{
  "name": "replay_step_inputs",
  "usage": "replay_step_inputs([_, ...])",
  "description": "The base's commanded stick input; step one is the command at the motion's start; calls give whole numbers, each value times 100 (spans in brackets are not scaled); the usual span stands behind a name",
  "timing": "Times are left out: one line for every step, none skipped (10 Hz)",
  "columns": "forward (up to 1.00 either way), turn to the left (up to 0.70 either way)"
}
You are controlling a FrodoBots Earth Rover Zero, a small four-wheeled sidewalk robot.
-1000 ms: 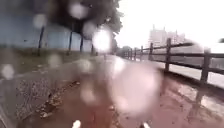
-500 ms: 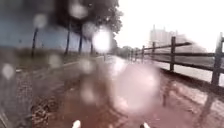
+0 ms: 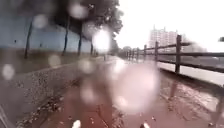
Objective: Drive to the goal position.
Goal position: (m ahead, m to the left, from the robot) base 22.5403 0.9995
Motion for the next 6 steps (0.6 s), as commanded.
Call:
replay_step_inputs([70, -20])
replay_step_inputs([70, 0])
replay_step_inputs([70, 0])
replay_step_inputs([70, 0])
replay_step_inputs([70, 0])
replay_step_inputs([70, 0])
